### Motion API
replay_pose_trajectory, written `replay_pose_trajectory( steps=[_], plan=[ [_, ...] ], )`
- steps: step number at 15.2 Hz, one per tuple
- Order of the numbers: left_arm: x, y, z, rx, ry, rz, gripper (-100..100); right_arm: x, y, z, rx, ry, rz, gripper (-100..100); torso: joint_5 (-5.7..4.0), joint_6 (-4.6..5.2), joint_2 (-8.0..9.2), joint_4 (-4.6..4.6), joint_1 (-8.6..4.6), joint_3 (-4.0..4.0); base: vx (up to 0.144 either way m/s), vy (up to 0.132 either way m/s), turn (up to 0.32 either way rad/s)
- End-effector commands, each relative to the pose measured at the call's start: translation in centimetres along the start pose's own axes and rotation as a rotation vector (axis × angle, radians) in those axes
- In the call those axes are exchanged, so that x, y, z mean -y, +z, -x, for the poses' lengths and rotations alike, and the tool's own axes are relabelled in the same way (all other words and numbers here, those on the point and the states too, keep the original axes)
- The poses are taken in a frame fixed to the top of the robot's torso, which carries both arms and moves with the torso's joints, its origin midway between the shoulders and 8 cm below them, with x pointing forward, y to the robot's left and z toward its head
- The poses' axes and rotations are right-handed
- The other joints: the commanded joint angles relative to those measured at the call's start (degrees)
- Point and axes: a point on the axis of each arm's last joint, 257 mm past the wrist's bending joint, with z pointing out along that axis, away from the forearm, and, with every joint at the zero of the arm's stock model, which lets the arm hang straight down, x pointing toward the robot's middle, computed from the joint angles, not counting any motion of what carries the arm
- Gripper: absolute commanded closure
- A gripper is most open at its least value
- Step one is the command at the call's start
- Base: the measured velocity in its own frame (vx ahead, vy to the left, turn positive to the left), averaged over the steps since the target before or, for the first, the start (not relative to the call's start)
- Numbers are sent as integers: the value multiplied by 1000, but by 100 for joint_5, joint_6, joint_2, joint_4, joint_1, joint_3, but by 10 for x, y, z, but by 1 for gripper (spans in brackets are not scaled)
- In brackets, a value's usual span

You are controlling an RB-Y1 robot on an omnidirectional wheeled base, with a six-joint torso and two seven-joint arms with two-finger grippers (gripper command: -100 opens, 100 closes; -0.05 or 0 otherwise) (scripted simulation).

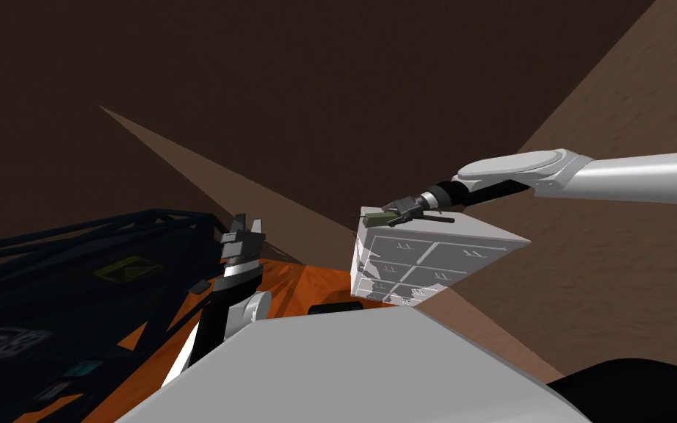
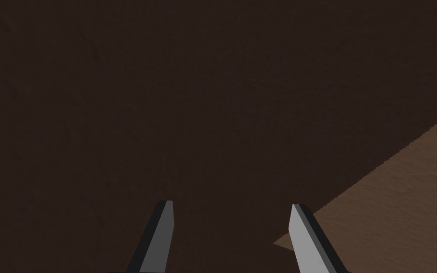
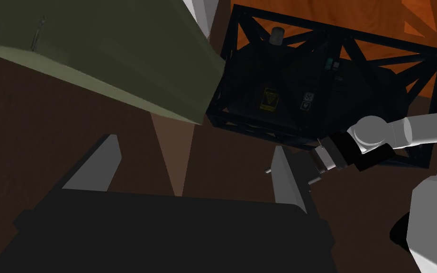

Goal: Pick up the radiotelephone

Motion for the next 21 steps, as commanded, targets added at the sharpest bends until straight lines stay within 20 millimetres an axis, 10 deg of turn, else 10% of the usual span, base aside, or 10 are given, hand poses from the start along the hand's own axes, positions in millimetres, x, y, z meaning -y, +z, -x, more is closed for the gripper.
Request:
replay_pose_trajectory(
  steps=[1, 21],
  plan=[
    [0, 0, 0, 0, 0, 0, 0, 4, -1, 0, -51, -23, 16, -100, 0, 0, 0, 0, 0, 0, 17, 2, -93],
    [0, 0, 0, 0, 0, 0, 0, 10, 27, 14, -431, -207, 190, -100, 0, 0, -1, 0, 1, -1, 21, 3, -51]
  ],
)
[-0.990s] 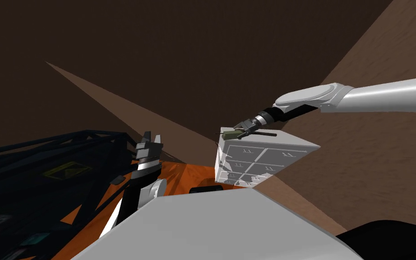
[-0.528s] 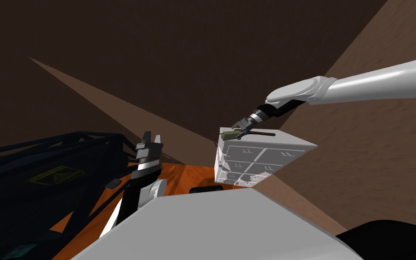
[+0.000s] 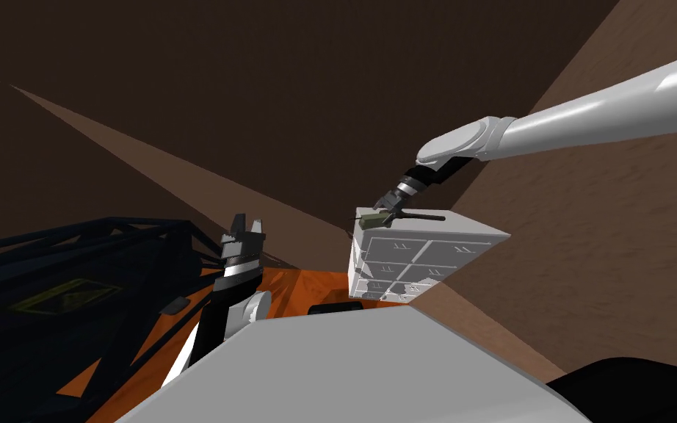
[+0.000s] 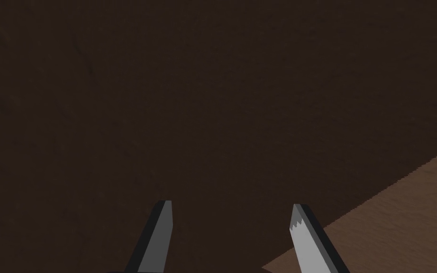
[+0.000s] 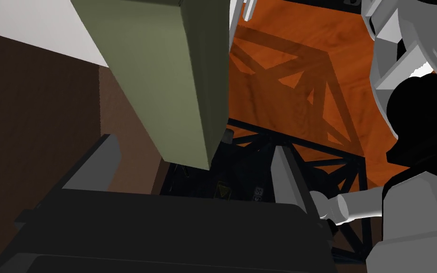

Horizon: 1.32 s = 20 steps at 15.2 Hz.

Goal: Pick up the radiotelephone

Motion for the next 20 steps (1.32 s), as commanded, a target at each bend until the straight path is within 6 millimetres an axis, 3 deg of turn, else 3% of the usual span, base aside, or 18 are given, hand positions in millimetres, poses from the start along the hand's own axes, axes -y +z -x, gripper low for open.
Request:
replay_pose_trajectory(
  steps=[1, 20],
  plan=[
    [0, 0, 0, 0, 0, 0, 0, 1, 3, 3, -44, -22, 22, -100, 0, 0, 0, 0, 0, 0, 25, 5, -82],
    [0, 0, 0, 0, 0, 0, 0, 5, 39, 32, -384, -202, 193, -100, 0, -1, 1, -1, 1, 0, 17, 3, -47]
  ],
)
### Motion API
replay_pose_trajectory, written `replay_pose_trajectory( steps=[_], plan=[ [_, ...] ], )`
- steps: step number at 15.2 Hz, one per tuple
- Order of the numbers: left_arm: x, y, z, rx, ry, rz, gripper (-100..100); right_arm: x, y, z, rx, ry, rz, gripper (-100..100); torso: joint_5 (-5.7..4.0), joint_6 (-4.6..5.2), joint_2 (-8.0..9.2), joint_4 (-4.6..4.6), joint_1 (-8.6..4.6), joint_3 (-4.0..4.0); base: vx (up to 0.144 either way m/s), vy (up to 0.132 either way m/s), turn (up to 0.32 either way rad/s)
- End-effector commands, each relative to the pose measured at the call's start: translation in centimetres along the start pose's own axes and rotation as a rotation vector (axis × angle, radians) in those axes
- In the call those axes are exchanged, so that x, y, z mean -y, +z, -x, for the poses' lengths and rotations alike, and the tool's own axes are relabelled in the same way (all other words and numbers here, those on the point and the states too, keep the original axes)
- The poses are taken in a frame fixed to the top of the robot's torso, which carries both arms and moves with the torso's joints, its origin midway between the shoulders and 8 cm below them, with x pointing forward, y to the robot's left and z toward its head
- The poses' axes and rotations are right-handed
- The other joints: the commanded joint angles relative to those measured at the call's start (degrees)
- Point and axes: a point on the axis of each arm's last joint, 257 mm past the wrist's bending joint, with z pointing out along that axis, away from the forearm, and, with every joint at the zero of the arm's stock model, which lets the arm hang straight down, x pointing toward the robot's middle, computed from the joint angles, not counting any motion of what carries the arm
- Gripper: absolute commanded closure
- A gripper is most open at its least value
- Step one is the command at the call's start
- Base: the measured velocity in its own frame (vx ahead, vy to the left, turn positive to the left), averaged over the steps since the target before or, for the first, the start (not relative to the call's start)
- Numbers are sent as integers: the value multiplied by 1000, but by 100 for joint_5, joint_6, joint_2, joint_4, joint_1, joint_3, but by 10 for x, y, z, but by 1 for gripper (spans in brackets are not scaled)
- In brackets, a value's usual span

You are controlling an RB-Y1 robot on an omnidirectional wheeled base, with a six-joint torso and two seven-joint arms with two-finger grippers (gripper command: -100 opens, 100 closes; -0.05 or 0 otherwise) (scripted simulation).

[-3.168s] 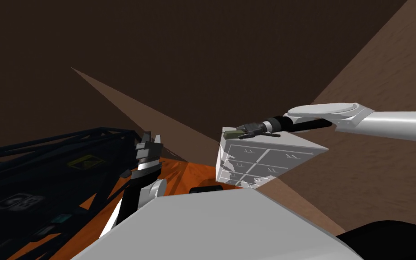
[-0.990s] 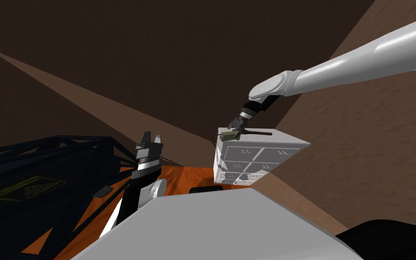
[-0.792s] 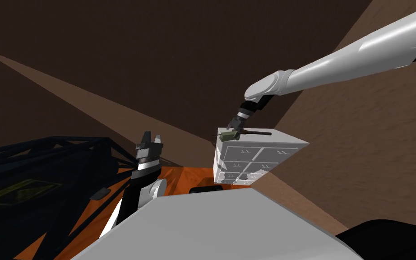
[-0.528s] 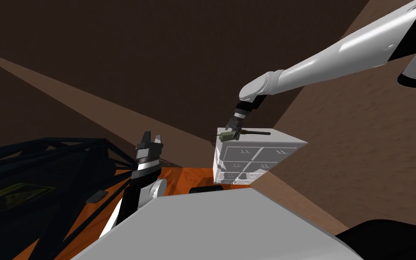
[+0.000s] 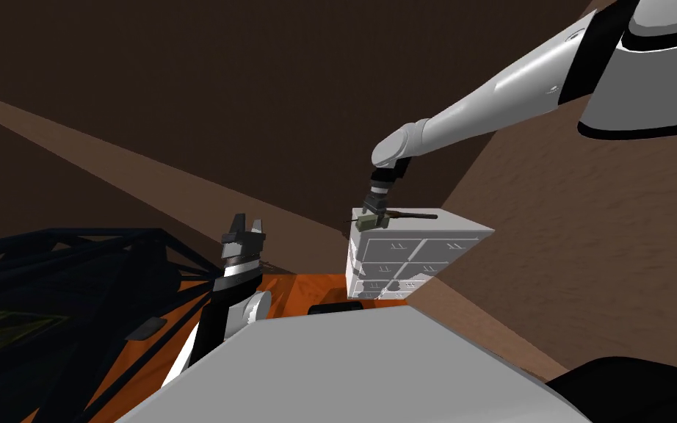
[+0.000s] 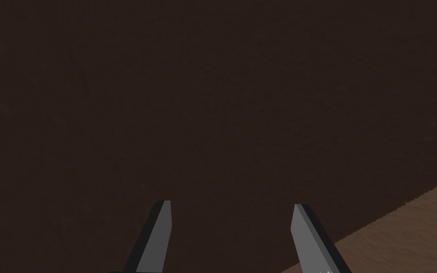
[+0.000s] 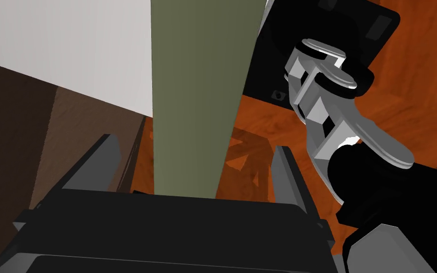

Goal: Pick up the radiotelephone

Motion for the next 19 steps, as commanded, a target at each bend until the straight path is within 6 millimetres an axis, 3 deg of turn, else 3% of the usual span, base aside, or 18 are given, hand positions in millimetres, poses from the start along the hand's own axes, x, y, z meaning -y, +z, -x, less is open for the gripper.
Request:
replay_pose_trajectory(
  steps=[1, 5, 6, 9, 10, 11, 15, 18, 19],
  plan=[
    [0, 0, 0, 0, 0, 0, 0, 1, 4, 5, -41, -24, 22, -100, 0, 0, 0, 0, 0, 0, 11, 3, -33],
    [0, 0, 0, 0, 0, 0, 0, 1, 5, 8, -55, -32, 29, -100, -1, 0, 4, 1, -2, 2, 6, 2, -21],
    [0, 0, 0, 0, 0, 0, 0, 3, 17, 2, -58, -32, 30, -100, -2, 1, 5, 2, -4, 3, -10, 9, 12],
    [0, 0, 0, 0, 0, 0, 0, 5, 29, -3, -58, -31, 29, -100, -2, 1, 14, 3, -1, 8, -26, 22, 9],
    [0, 0, 0, 0, 0, 0, 0, 4, 23, -1, -58, -31, 32, -100, -2, 1, 16, 3, -1, 9, -15, 13, 1],
    [0, 0, 0, 0, 0, 0, 0, 5, 24, -2, -58, -31, 30, 100, -1, 1, 15, 4, -2, 9, 0, 0, 0],
    [0, 0, 0, 0, 0, 0, 0, 5, 24, -2, -58, -28, 30, 100, -3, -5, 8, 2, -8, 5, 0, 0, -3],
    [0, 0, 0, 0, 0, 0, 0, 1, 5, 8, -57, -34, 31, 100, -2, -3, 2, 7, -12, 5, 24, -21, -5],
    [0, 0, 0, 0, 0, 0, 0, 3, 12, 5, -58, -33, 29, 100, -2, -3, 0, 6, -13, 4, 18, -15, 2]
  ],
)
